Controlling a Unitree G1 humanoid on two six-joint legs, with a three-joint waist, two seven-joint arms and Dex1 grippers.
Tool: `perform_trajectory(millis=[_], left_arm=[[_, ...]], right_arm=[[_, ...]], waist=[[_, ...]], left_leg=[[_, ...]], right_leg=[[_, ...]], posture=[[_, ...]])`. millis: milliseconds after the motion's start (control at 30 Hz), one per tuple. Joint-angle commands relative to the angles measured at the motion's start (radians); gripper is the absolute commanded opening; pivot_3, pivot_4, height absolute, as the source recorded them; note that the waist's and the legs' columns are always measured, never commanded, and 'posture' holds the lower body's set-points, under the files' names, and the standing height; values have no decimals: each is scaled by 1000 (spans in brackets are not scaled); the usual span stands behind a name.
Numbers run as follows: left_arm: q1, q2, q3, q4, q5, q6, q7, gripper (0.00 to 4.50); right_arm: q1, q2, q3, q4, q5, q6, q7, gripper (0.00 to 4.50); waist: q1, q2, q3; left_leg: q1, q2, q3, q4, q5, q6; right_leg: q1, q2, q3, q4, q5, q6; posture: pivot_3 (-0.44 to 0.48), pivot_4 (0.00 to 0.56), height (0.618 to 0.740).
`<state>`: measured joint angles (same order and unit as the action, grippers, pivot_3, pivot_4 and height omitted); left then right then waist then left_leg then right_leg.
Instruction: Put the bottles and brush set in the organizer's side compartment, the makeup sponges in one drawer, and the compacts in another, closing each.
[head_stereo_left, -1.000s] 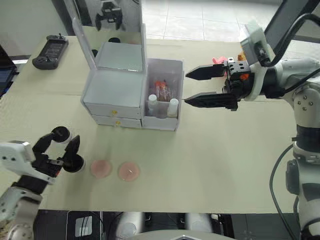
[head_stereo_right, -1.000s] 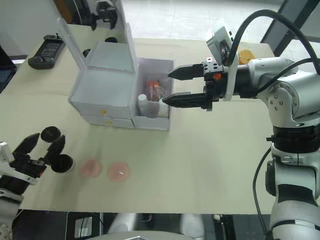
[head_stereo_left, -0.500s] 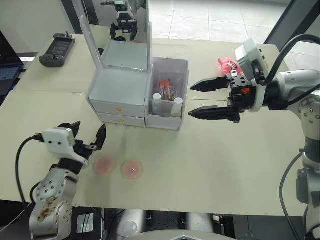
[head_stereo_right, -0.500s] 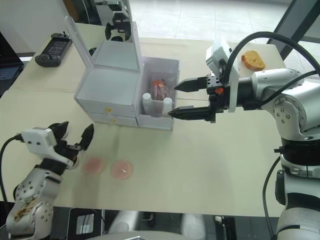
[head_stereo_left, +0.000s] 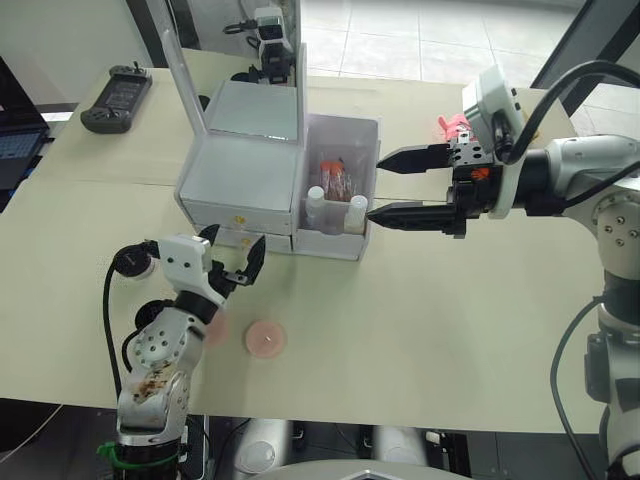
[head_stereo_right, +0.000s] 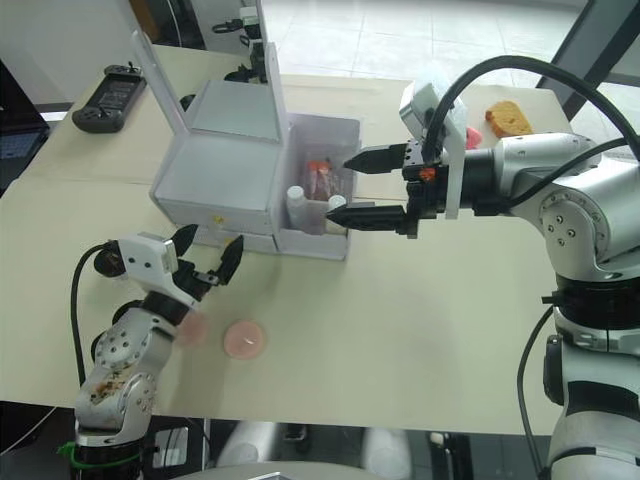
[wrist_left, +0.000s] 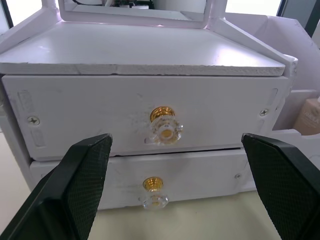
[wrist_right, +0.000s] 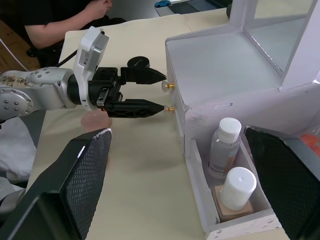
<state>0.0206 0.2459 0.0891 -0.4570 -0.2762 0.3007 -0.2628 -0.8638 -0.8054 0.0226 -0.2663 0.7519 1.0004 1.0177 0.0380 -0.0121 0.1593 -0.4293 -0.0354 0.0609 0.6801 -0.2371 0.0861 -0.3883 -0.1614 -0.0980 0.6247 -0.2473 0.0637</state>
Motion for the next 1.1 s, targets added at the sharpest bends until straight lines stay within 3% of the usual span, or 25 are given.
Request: perform_trajectory(millis=[33,400,633,1100], left_arm=[[-25,-19,-12,-3,21,-42,18,4074],[-39,-49,-13,13,42,-76,39,660],[12,-46,-33,-38,53,-88,27,569],[295,37,48,-322,-43,-40,-25,569]], right_arm=[[-29,-7,-37,-22,15,0,-11,4500],[-33,-9,-30,-13,5,-17,-15,4500],[-28,-9,-20,-8,-8,-35,-4,4500],[-40,28,18,30,-39,-71,38,4500]], waist=[[0,0,0],[1,0,0],[1,0,0],[-2,0,0]], left_leg=[[0,0,0,0,0,0],[0,0,0,0,0,0],[0,0,0,0,0,0],[-1,1,0,0,-1,1]], right_leg=[[0,0,0,0,0,0],[0,0,0,0,0,0],[0,0,0,0,0,0],[-1,-1,1,-2,0,0]], posture=[[0,150,740],[0,150,740],[0,150,740],[0,150,740]])
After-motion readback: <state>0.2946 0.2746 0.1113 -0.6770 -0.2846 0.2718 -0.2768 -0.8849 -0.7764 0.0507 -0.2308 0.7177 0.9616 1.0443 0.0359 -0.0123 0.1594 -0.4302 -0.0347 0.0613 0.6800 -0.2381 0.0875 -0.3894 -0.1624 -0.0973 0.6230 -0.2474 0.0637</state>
